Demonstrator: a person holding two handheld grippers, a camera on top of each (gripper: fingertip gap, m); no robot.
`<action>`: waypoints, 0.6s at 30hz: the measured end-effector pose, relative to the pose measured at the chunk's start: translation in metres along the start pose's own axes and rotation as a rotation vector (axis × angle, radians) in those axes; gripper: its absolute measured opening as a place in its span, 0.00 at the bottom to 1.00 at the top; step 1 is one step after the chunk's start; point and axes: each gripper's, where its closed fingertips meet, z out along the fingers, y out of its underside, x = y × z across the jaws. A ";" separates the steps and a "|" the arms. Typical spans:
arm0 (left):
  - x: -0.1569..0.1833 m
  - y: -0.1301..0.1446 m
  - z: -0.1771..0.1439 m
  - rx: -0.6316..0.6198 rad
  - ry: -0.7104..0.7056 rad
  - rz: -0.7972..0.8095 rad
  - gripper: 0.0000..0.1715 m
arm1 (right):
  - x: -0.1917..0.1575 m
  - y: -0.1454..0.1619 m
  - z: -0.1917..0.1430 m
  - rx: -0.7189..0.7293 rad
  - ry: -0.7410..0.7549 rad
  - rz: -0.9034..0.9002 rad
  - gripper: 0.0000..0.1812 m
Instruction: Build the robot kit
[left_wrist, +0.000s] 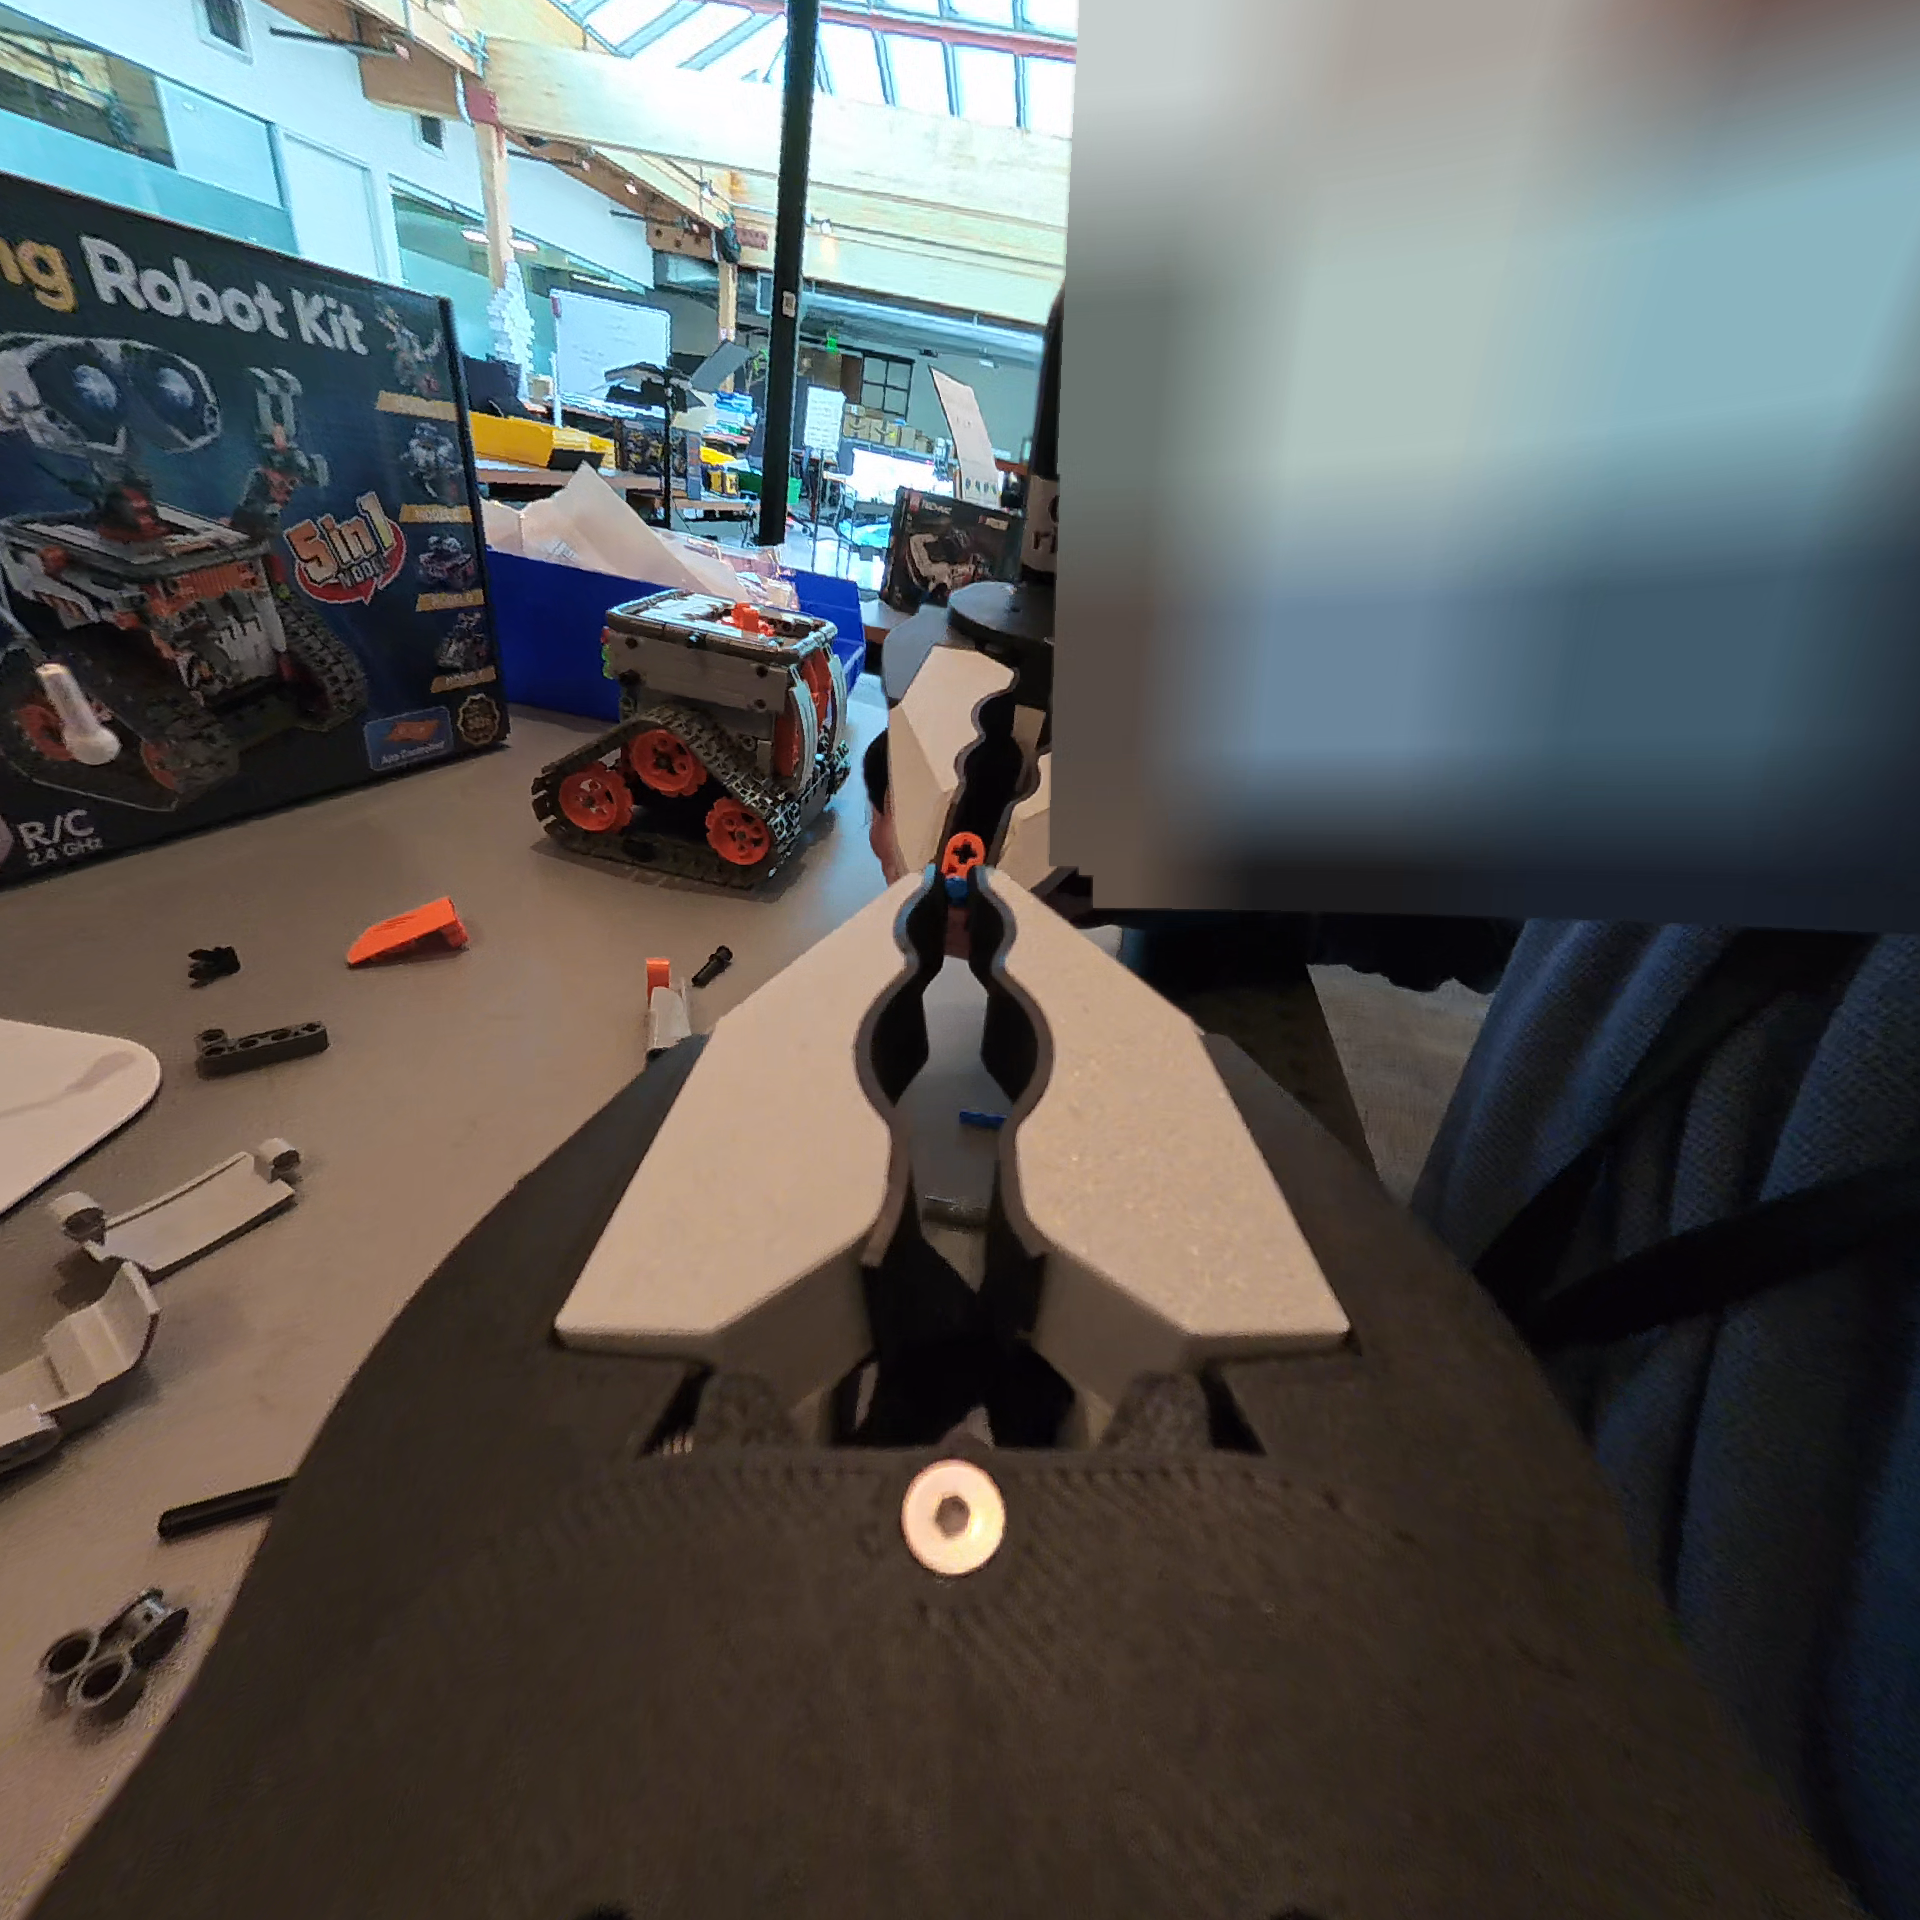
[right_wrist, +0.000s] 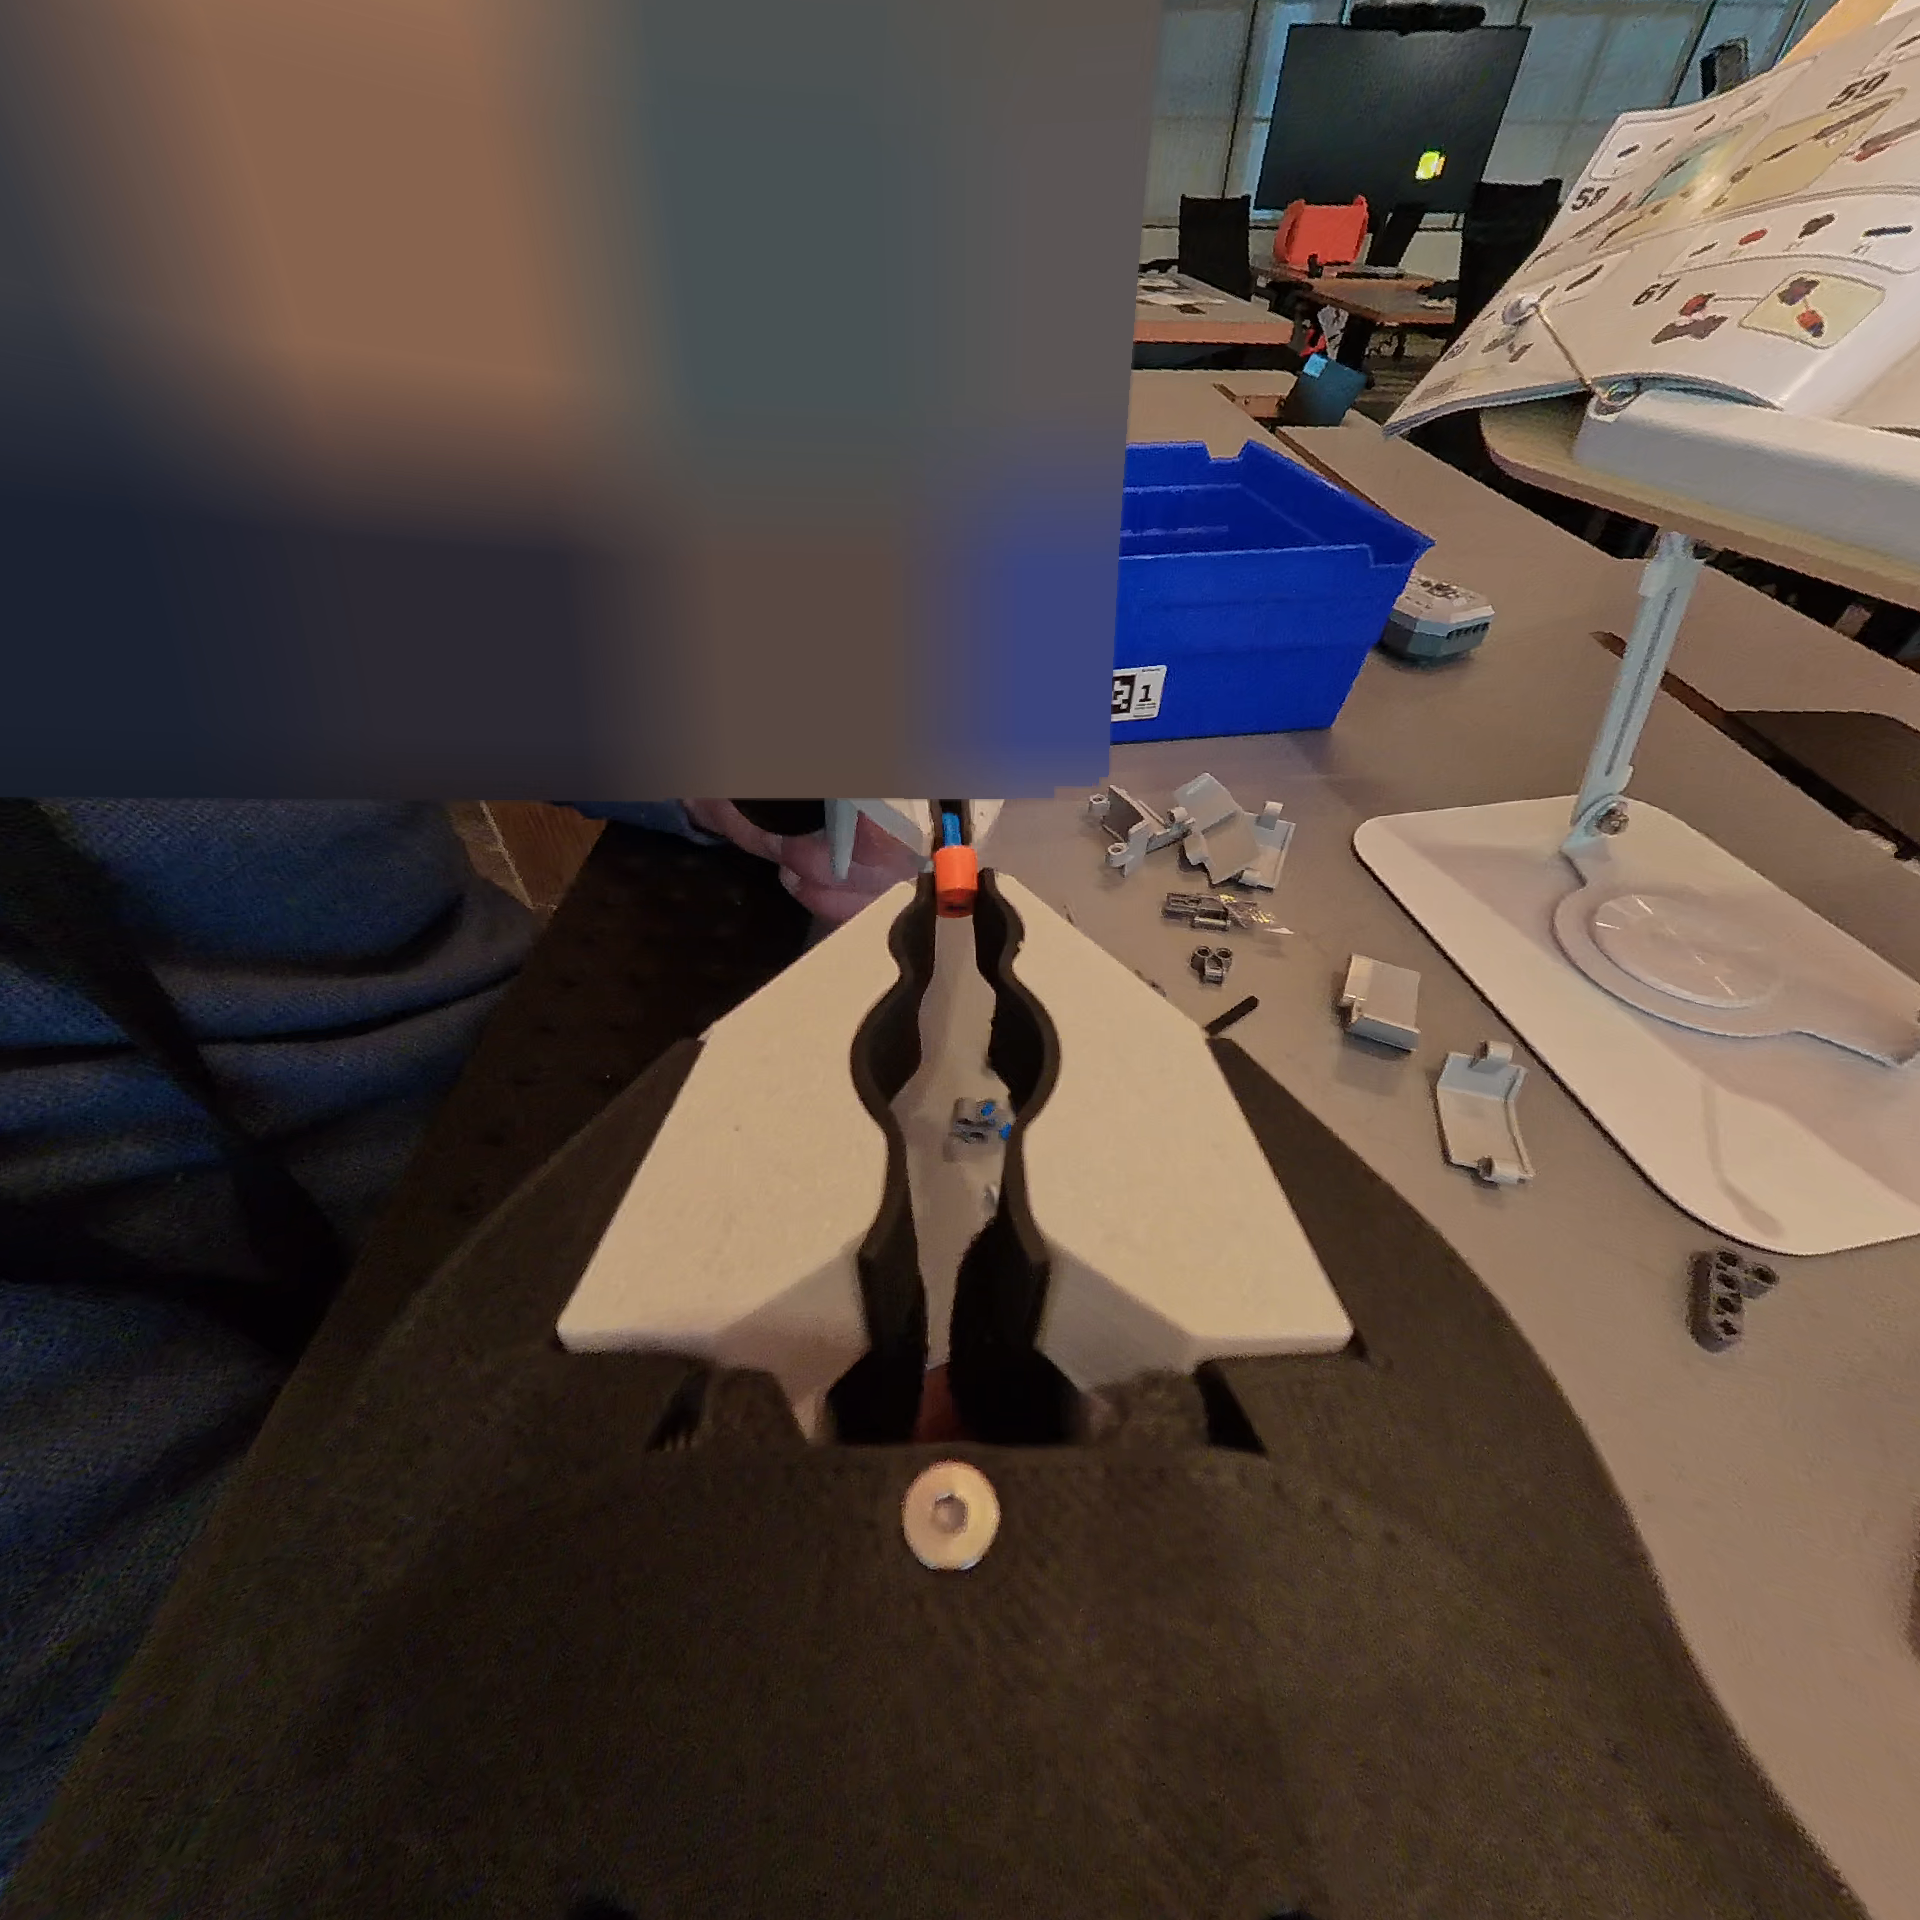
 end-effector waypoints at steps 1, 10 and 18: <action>-0.002 -0.006 -0.003 0.031 -0.013 -0.010 0.01 | 0.003 0.001 -0.002 -0.005 0.014 -0.010 0.03; 0.008 0.056 -0.006 -0.378 0.011 0.185 0.02 | 0.012 0.026 -0.014 -0.135 0.026 -0.046 0.03; -0.011 0.123 -0.011 -0.713 -0.085 0.405 0.02 | 0.017 0.062 -0.027 -0.311 0.035 -0.097 0.03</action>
